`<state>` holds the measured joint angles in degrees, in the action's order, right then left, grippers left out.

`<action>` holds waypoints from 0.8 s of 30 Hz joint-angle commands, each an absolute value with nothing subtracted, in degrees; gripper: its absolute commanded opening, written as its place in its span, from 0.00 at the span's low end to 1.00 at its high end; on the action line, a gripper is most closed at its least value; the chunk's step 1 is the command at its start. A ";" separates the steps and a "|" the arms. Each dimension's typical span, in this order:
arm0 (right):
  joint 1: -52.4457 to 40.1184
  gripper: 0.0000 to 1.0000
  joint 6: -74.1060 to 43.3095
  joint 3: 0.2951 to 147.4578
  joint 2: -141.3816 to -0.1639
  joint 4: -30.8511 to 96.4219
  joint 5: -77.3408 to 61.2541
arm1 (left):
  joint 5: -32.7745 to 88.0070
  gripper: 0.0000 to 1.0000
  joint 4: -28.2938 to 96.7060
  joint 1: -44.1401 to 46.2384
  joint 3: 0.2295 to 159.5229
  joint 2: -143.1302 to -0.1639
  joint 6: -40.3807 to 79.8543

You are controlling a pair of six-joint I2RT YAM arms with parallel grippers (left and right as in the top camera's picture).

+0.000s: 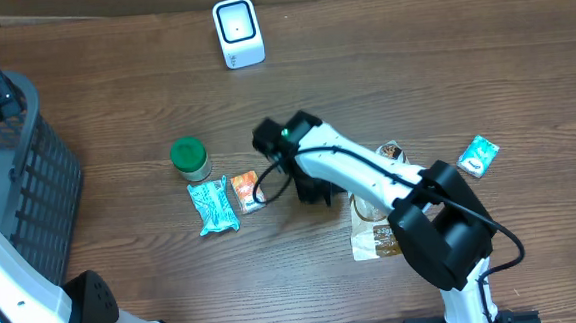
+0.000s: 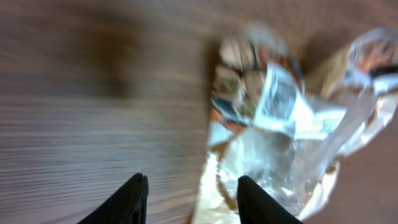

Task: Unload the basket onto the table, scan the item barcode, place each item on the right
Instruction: 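Lift the bag and set it down right of center, then grasp the bag's right edge with the right gripper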

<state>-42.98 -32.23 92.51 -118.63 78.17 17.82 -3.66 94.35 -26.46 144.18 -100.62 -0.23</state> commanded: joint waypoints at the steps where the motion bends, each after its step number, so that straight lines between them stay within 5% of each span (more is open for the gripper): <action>1: -39.66 0.45 -29.32 98.21 -111.79 78.48 14.24 | -3.38 1.00 94.30 -26.22 145.23 -100.01 -1.13; 7: -28.05 0.60 -23.03 100.68 -102.94 78.24 6.09 | -3.38 1.00 94.30 -26.22 145.23 -100.01 -1.13; 14: -9.76 0.60 -6.61 97.06 -102.35 79.20 -15.07 | -3.38 0.99 94.30 -26.22 145.23 -100.01 -1.13; 24: 4.34 0.59 3.11 77.34 -102.35 69.52 -26.26 | -3.38 0.99 94.32 -26.22 145.23 -100.01 -1.13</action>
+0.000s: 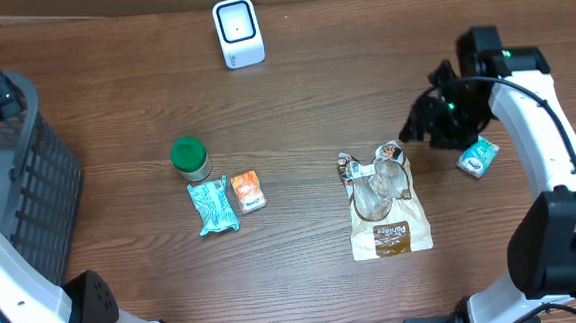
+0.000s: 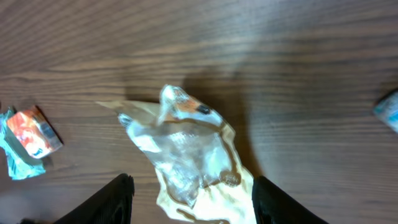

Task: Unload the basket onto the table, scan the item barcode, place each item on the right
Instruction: 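Grasp the bag's right edge with the right gripper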

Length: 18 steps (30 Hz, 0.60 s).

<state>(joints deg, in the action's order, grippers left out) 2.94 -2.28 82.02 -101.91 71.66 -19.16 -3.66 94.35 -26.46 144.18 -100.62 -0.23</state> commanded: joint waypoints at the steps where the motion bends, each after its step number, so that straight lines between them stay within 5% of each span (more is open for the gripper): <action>1: 4.67 0.59 4.16 75.13 -102.35 67.96 -27.46 | -3.38 0.99 94.30 -26.22 145.23 -100.01 -1.13; 18: 4.91 0.70 7.84 57.63 -102.39 52.34 -29.43 | -3.38 0.99 94.30 -26.24 145.23 -100.01 -1.13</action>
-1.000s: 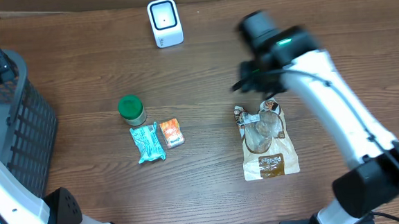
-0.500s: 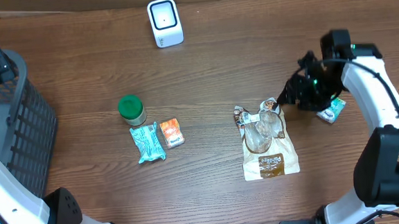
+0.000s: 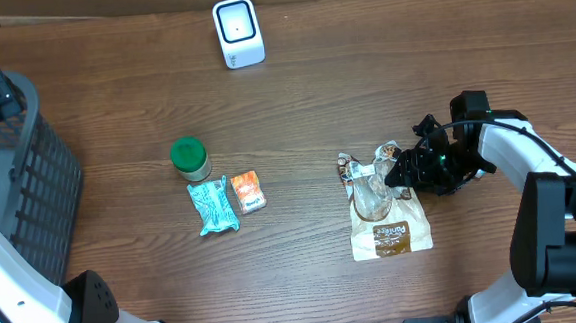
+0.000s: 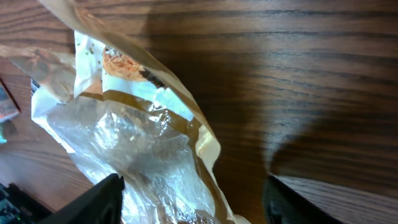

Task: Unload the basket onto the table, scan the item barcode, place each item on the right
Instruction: 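Grasp the bag's right edge with the right gripper, then drag the bag leftward toward the orange box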

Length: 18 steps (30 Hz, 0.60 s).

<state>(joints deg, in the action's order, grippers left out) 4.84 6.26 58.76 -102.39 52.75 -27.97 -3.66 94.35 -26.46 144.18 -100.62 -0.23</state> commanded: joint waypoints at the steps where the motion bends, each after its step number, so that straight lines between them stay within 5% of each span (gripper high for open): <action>1: 4.89 0.71 8.67 56.88 -102.39 52.12 -30.72 | -3.38 0.99 94.30 -26.24 145.23 -100.01 -1.13; 9: 3.33 0.71 13.78 49.87 -102.39 47.88 -40.12 | -3.38 1.00 94.30 -26.24 145.23 -100.01 -1.13; 18: -2.33 0.50 6.11 46.65 -102.65 38.65 -40.07 | -3.38 1.00 94.30 -26.22 145.23 -100.01 -1.13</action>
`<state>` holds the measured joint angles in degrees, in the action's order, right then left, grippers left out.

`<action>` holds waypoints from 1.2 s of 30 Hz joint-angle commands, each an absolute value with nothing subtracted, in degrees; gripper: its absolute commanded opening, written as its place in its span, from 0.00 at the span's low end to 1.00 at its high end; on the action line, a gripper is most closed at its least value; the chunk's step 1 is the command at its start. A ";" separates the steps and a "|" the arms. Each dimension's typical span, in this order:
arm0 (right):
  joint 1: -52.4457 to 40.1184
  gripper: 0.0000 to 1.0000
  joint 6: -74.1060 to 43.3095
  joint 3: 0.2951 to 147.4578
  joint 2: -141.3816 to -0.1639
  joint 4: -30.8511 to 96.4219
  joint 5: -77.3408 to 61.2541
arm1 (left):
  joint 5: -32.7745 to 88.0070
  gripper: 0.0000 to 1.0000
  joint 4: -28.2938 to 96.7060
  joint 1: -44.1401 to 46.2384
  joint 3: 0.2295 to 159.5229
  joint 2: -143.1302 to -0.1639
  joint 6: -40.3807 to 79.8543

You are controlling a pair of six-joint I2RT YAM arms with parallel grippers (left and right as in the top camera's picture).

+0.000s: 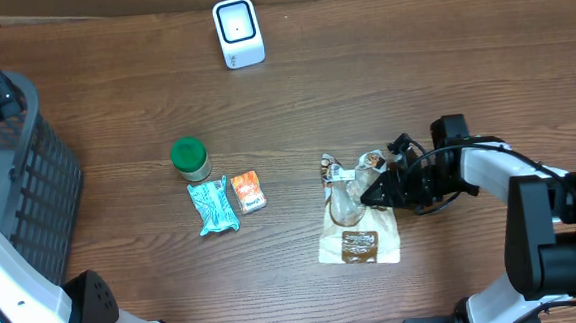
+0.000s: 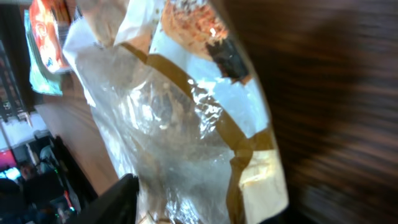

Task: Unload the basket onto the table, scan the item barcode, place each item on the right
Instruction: 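Drag the bag leftward toward the orange box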

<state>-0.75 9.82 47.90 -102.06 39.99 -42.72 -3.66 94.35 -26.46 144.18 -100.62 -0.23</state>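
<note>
A clear snack bag with a brown label lies on the table, right of the middle. My right gripper lies low at the bag's upper right edge, pointing left. In the right wrist view the bag fills the space between the wide-set fingers, so the gripper stands open around it. The white barcode scanner stands at the far edge of the table. The left gripper is out of view.
A green-lidded jar, a teal packet and a small orange packet lie left of the bag. A dark basket stands at the left edge. The left arm's white base is at the lower left.
The right gripper has moved left and closer into the bag. The bag now lies a little further left on the table and fills the wrist view.
The right gripper was open over the middle of the table beside the bag. Then it was high at the far right near a teal packet. Then it was low at the bag's right edge, and now it is open around the bag, which has shifted left.
</note>
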 commanded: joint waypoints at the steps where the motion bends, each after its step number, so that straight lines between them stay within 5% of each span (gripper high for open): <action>1: -2.79 0.49 5.08 46.65 -102.67 38.26 -39.42 | -3.38 0.99 94.30 -26.22 145.23 -100.01 -1.13; 4: -3.49 0.42 2.92 46.65 -102.67 37.45 -38.57 | -3.38 0.99 94.32 -26.22 145.23 -100.01 -1.13; 10: -3.25 0.04 2.74 47.88 -102.65 37.58 -39.51 | -3.38 0.99 94.30 -26.22 145.23 -100.01 -1.13; 24: -3.51 0.04 2.63 68.82 -102.65 56.77 -34.17 | -3.38 1.00 94.30 -26.22 145.23 -100.01 -1.13; 36: -15.27 0.04 -17.45 77.91 -102.67 65.65 -10.96 | -3.38 0.99 94.30 -26.22 145.23 -100.01 -1.13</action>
<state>-11.73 -9.23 77.12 -102.72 66.00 -19.92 -3.66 94.35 -26.46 144.18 -100.62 -0.23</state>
